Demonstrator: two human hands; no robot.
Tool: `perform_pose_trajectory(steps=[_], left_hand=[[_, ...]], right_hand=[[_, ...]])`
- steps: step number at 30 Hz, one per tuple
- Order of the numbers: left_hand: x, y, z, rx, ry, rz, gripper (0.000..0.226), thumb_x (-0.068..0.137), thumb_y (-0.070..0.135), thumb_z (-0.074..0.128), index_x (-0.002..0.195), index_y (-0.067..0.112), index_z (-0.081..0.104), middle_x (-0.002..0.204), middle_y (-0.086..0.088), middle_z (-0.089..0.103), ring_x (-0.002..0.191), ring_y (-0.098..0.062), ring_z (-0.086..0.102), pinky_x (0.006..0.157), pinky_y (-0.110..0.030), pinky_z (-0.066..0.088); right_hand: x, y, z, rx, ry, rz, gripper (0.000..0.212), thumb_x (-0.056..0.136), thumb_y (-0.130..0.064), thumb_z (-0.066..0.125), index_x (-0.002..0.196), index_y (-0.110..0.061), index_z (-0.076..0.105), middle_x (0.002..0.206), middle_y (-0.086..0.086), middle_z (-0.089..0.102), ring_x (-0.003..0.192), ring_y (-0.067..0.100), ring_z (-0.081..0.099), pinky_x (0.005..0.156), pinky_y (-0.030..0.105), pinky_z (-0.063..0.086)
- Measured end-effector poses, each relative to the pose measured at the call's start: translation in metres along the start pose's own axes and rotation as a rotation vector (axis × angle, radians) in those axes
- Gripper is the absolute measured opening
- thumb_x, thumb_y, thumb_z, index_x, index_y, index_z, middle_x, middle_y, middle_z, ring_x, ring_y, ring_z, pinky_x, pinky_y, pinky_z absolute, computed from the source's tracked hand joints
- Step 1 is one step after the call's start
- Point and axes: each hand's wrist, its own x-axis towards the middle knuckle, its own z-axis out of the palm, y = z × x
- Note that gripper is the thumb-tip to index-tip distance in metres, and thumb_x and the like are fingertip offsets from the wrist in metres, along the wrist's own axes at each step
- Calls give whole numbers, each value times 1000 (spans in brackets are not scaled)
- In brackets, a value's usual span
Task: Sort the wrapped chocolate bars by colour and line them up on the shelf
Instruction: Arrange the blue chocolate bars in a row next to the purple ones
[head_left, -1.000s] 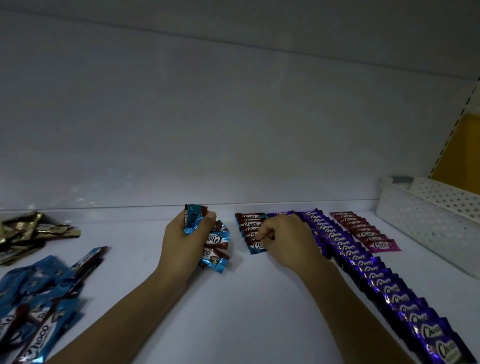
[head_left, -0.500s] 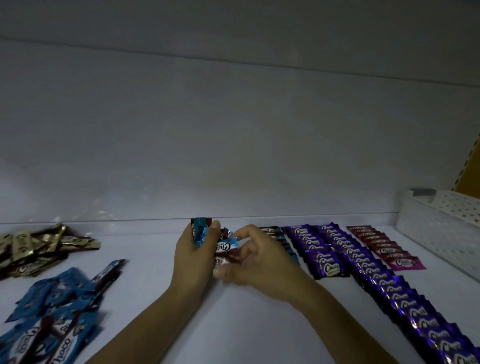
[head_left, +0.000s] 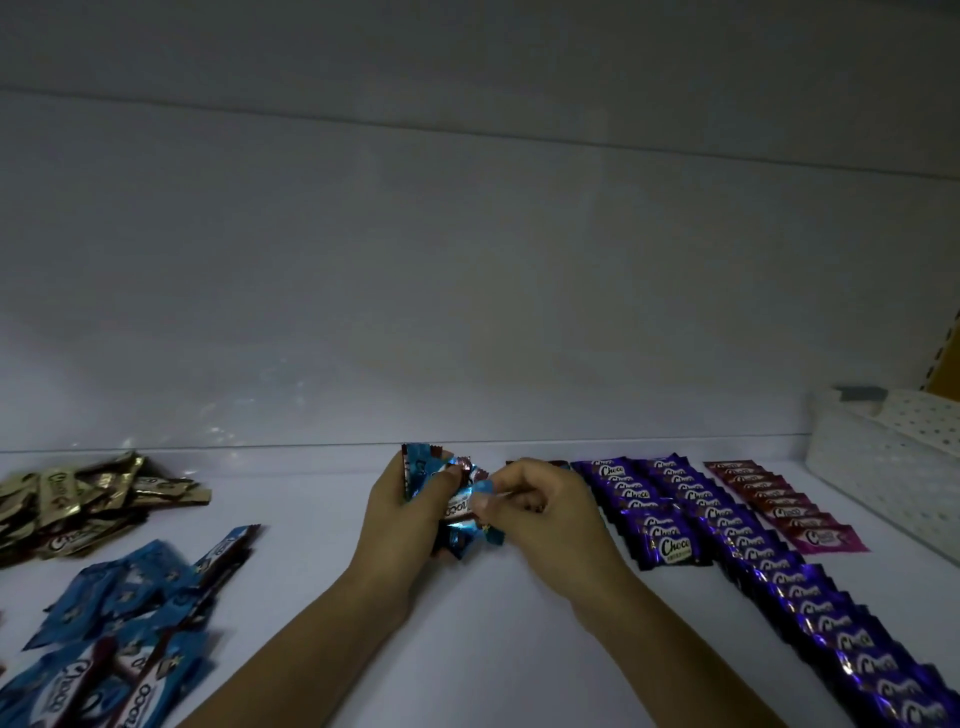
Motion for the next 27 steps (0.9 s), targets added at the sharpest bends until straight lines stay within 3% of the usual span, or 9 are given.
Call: perform_pose_trajectory(steps=[5, 10, 13, 15, 18, 22, 24, 27], left_hand=[[2, 0, 2, -22, -26, -35, 12, 92, 12, 59, 101, 4, 63, 74, -8, 70, 51, -10, 62, 39, -17, 41], [2, -2, 2, 44, -10, 18, 10, 94, 13, 58, 102, 7, 61, 70, 0, 70, 47, -3, 60, 39, -13, 41], [2, -4, 2, 63, -21, 22, 10, 95, 17, 57, 103, 12, 60, 65, 8, 71, 47, -1, 61, 40, -12, 42], [2, -4, 2, 56, -25, 14, 10, 94, 18, 57, 103, 13, 60, 74, 5, 74, 55, -4, 66, 44, -13, 45], [3, -5, 1, 45, -33, 0, 12, 93, 16, 58, 104, 11, 60, 78, 2, 75, 59, -7, 68, 46, -16, 47], [3, -6, 1, 69, -54, 16, 14, 93, 15, 59, 105, 8, 61, 76, 2, 74, 60, -8, 68, 47, -16, 48], [3, -6, 2, 68, -50, 13, 15, 92, 16, 60, 105, 9, 60, 79, 2, 75, 61, -8, 69, 48, -16, 49], [3, -7, 3, 90, -42, 31, 11, 93, 14, 59, 103, 11, 60, 76, 6, 74, 61, -8, 69, 48, -15, 49]], right_hand=[[4, -3, -2, 312, 155, 151, 4, 90, -10, 62, 86, -9, 64, 87, 11, 71, 64, 8, 68, 50, 13, 46], [7, -8, -17, 566, 304, 254, 5, 97, -14, 51, 98, -15, 56, 75, 8, 71, 50, 13, 67, 47, 21, 54], [6, -9, -28, 742, 317, 250, 9, 95, -11, 53, 101, -13, 59, 80, 11, 72, 66, 17, 72, 55, 24, 57], [7, -10, -33, 780, 291, 215, 15, 92, -5, 55, 102, -14, 63, 89, 12, 71, 77, 18, 73, 65, 26, 59], [8, -15, -37, 669, 313, 178, 26, 84, 3, 63, 102, -15, 62, 89, 9, 73, 80, 15, 72, 71, 24, 59], [13, -28, -54, 415, 284, 116, 16, 82, -9, 70, 96, -17, 68, 81, -2, 74, 66, 6, 69, 52, 15, 52], [12, -29, -66, 138, 186, 19, 20, 86, -10, 65, 95, -26, 71, 83, -11, 72, 70, 2, 68, 53, 12, 50], [4, -14, -75, -382, 107, -28, 24, 89, -9, 62, 108, -20, 70, 96, -4, 70, 82, 7, 66, 68, 21, 54]])
